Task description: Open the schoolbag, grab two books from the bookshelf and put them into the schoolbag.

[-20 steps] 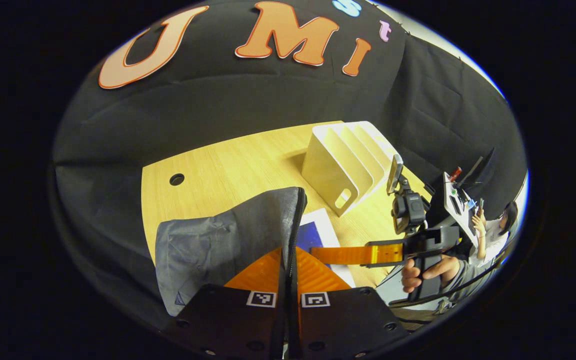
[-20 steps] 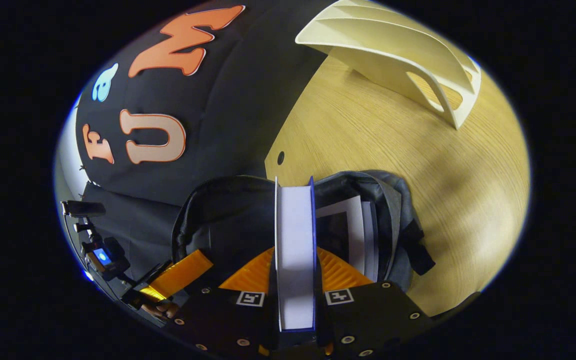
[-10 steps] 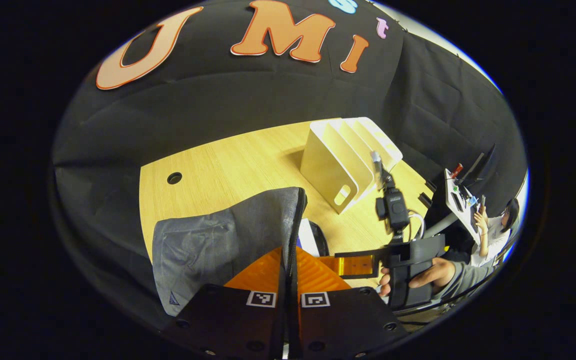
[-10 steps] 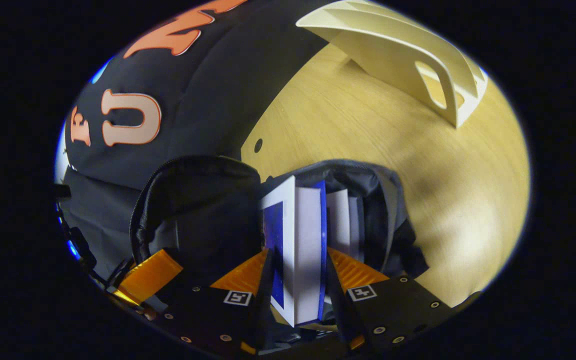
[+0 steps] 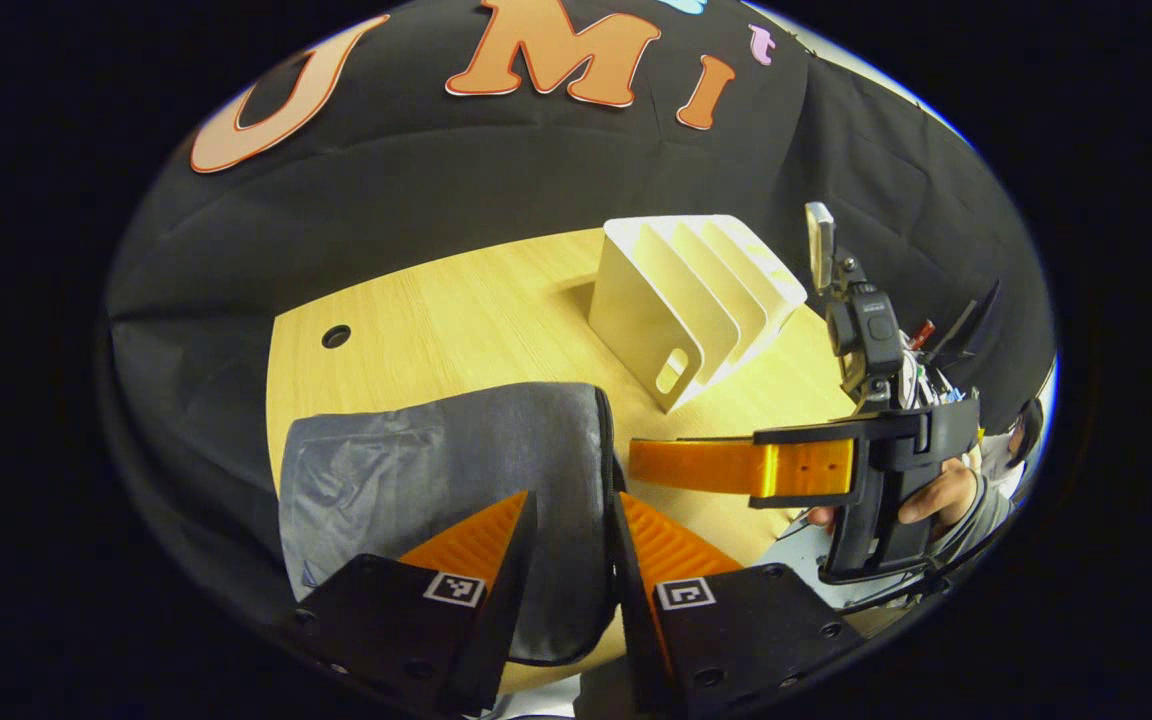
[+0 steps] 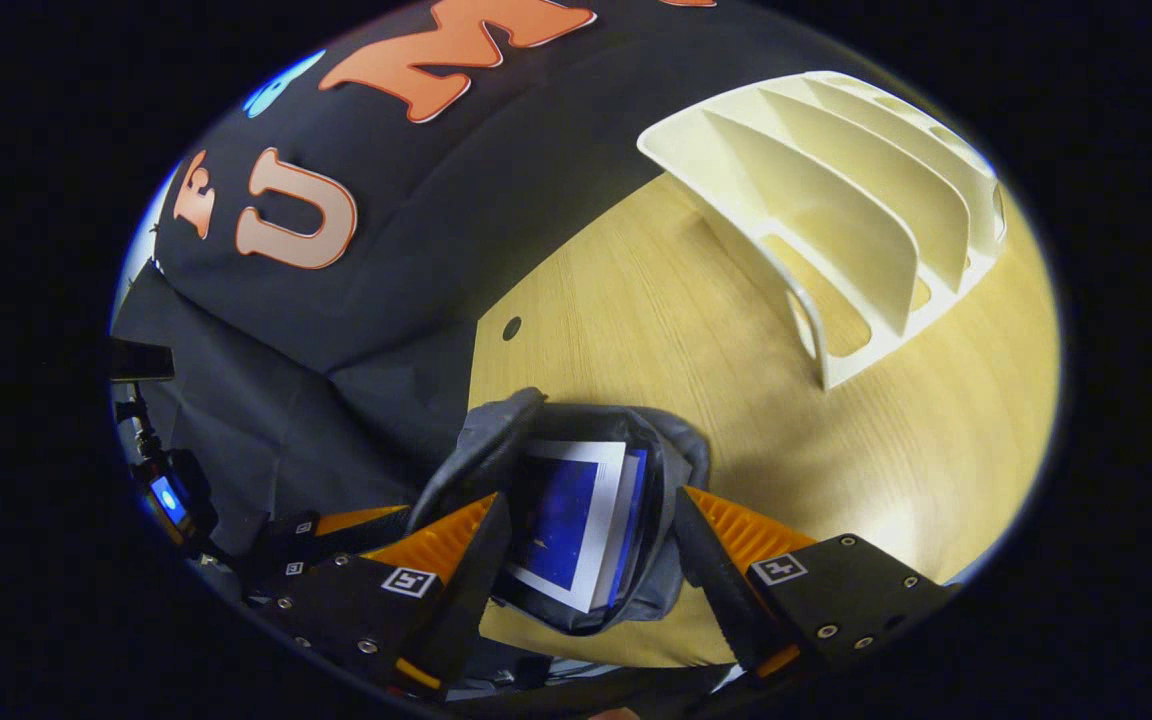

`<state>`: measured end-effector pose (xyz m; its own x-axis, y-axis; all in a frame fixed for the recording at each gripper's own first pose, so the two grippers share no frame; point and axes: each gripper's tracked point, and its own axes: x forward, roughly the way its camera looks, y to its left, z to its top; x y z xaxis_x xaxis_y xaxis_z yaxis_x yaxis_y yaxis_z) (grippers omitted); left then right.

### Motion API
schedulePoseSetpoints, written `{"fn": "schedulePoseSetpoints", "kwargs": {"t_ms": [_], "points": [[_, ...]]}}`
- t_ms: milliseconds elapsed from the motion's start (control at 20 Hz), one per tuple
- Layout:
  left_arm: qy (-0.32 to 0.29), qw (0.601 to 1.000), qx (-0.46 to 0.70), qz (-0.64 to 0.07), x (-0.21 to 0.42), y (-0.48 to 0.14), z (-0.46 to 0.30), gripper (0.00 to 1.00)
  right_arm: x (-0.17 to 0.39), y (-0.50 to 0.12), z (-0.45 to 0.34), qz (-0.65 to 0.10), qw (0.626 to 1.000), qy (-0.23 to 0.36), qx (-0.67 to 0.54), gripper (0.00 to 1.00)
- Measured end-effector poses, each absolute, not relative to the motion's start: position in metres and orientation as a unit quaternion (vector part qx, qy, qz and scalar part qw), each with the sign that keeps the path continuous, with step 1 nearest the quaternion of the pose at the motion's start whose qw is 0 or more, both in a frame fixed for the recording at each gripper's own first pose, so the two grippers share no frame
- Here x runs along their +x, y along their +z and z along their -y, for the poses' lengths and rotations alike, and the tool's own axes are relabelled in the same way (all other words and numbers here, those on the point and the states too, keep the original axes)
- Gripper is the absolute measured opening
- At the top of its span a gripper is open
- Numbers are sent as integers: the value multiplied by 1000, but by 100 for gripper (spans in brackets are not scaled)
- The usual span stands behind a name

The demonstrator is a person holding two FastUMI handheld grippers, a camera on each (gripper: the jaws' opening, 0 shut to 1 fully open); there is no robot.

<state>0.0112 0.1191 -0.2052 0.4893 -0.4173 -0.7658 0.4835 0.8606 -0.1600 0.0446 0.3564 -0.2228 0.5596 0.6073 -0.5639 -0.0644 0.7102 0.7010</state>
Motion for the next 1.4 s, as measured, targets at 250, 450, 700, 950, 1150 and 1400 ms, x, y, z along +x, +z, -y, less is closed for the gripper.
{"fn": "schedulePoseSetpoints", "kwargs": {"t_ms": [250, 450, 700, 950, 1150, 1400], "points": [[-232, 874, 22, -427, 15, -204, -70, 53, 51, -205, -283, -399, 840, 214, 300, 98], [-212, 886, -4, -411, 16, -196, -28, 85, 72, -181, -217, -351, 879, 193, 260, 98], [-189, 917, -20, -350, 32, -162, 19, 98, 93, -122, -151, -261, 932, 176, 182, 98], [-130, 966, -37, -221, 50, -116, 26, 98, 103, -53, -106, -166, 965, 166, 117, 98], [-92, 989, -50, -108, 64, -87, 14, 97, 105, -11, -87, -93, 980, 152, 85, 98], [-56, 997, -49, -10, 65, -59, 8, 96, 88, 24, -67, -20, 990, 129, 52, 98]]}}
